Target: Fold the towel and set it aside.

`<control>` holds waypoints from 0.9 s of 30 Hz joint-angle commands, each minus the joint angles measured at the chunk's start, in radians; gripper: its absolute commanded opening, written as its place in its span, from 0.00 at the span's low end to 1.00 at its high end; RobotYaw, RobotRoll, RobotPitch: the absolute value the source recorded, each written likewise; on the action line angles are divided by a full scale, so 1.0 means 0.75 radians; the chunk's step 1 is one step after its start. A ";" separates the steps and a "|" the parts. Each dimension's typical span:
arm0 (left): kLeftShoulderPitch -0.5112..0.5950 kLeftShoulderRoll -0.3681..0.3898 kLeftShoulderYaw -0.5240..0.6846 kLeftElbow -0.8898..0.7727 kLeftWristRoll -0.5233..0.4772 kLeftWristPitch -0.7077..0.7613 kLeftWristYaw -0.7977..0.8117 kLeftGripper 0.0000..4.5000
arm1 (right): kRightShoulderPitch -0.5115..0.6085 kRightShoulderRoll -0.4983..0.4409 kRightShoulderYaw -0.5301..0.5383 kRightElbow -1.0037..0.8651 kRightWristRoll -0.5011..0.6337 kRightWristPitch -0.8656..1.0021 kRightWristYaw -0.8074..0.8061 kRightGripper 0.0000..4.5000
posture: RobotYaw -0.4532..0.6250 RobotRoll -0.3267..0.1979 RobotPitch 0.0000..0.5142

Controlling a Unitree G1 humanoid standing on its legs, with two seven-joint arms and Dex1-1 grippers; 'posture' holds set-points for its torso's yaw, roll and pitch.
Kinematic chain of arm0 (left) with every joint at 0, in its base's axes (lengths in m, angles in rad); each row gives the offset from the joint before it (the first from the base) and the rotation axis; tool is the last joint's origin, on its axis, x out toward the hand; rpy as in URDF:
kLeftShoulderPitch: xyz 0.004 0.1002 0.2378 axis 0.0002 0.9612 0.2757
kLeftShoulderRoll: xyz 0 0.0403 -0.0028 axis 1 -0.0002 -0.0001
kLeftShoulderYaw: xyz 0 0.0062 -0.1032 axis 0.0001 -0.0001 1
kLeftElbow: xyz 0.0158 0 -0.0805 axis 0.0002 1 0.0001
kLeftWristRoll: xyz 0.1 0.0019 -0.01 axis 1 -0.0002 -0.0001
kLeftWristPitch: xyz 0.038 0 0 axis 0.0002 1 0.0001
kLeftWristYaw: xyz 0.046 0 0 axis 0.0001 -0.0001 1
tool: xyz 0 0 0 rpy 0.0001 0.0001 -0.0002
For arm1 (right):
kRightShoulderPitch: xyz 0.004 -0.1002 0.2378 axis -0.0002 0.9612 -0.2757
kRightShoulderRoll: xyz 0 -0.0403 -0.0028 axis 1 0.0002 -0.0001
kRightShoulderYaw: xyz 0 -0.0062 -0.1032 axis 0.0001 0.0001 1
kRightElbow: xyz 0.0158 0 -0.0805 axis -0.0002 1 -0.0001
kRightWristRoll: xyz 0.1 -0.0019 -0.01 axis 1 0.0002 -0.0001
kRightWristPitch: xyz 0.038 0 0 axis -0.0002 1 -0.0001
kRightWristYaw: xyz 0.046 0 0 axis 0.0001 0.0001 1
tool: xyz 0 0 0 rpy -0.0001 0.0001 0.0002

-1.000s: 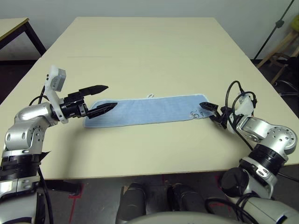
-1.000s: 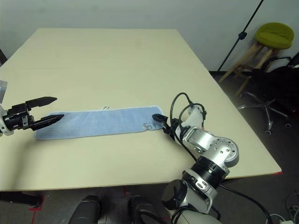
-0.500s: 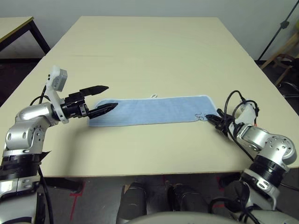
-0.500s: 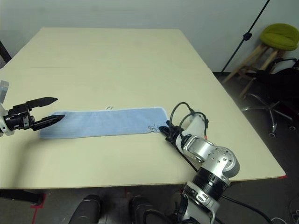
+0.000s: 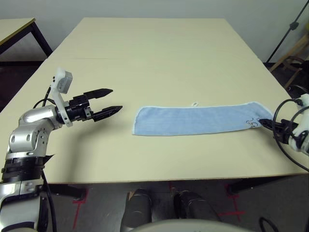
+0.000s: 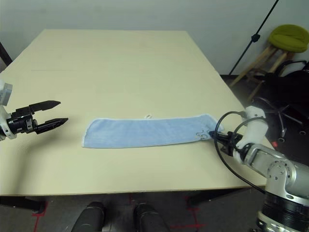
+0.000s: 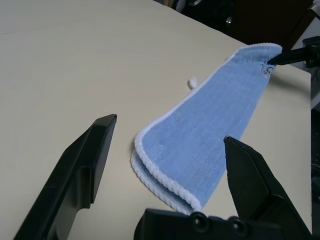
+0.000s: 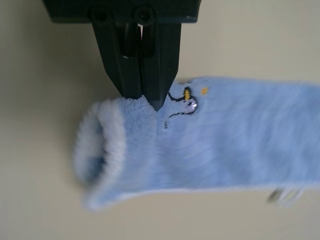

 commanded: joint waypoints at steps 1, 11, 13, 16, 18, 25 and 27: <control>-0.012 -0.012 -0.020 0.014 0.017 -0.009 0.002 1.00 | -0.035 -0.041 0.206 -0.122 -0.047 -0.079 0.098 0.00 | 0.52 0.62 0.24; 0.045 -0.019 -0.009 -0.052 -0.004 0.055 0.033 1.00 | -0.184 0.017 0.521 -0.259 -0.109 -0.063 0.112 0.00 | 0.54 0.62 0.24; 0.049 -0.021 -0.008 -0.057 -0.004 0.058 0.037 1.00 | -0.212 0.019 0.566 -0.241 -0.136 -0.085 0.125 0.00 | 0.55 0.62 0.23; 0.046 -0.023 -0.009 -0.056 -0.002 0.061 0.045 1.00 | -0.270 0.029 0.628 -0.198 -0.173 -0.103 0.151 0.00 | 0.55 0.62 0.23; 0.044 -0.025 -0.011 -0.056 -0.001 0.061 0.047 1.00 | -0.304 0.037 0.682 -0.165 -0.215 -0.119 0.162 0.00 | 0.55 0.62 0.23; 0.057 -0.041 -0.015 -0.082 -0.005 0.072 0.061 1.00 | -0.416 0.087 0.912 -0.060 -0.367 -0.148 0.218 0.00 | 0.56 0.62 0.24; 0.060 -0.046 -0.012 -0.091 -0.010 0.080 0.069 1.00 | -0.433 0.074 0.979 -0.054 -0.410 -0.168 0.258 0.00 | 0.57 0.62 0.24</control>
